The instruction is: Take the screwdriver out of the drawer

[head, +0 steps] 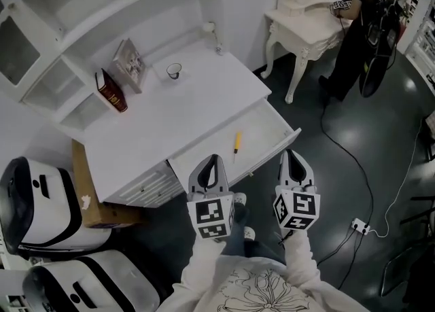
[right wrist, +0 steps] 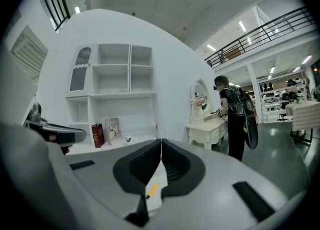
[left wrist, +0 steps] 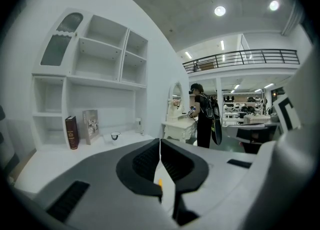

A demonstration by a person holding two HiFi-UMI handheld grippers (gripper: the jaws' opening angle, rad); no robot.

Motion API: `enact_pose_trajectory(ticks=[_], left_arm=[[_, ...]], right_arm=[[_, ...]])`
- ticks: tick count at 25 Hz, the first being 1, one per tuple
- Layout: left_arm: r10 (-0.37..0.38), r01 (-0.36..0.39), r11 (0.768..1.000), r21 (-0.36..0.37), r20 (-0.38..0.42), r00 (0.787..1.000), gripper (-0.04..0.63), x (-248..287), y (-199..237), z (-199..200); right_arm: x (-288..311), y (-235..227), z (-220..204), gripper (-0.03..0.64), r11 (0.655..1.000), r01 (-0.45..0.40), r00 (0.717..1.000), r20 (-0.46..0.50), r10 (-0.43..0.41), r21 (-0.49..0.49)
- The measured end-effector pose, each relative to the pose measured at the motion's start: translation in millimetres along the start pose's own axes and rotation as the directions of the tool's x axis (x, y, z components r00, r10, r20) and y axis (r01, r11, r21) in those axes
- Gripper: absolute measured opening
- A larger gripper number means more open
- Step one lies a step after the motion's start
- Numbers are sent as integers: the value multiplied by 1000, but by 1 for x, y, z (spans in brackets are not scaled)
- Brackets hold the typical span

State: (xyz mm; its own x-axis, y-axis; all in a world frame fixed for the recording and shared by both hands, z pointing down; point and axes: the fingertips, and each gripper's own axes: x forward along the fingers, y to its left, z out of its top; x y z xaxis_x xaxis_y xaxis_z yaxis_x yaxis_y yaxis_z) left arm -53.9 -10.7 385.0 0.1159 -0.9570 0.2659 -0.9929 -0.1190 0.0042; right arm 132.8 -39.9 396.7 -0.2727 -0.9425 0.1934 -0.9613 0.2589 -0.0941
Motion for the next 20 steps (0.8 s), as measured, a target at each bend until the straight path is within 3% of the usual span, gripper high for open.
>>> enact_pose_trajectory(ticks=[20], left_arm=[[-94, 92, 995, -26, -90, 992, 8, 169, 34, -2]], right_arm=[[159, -29, -2, 3, 997, 76, 995, -65, -76, -3]])
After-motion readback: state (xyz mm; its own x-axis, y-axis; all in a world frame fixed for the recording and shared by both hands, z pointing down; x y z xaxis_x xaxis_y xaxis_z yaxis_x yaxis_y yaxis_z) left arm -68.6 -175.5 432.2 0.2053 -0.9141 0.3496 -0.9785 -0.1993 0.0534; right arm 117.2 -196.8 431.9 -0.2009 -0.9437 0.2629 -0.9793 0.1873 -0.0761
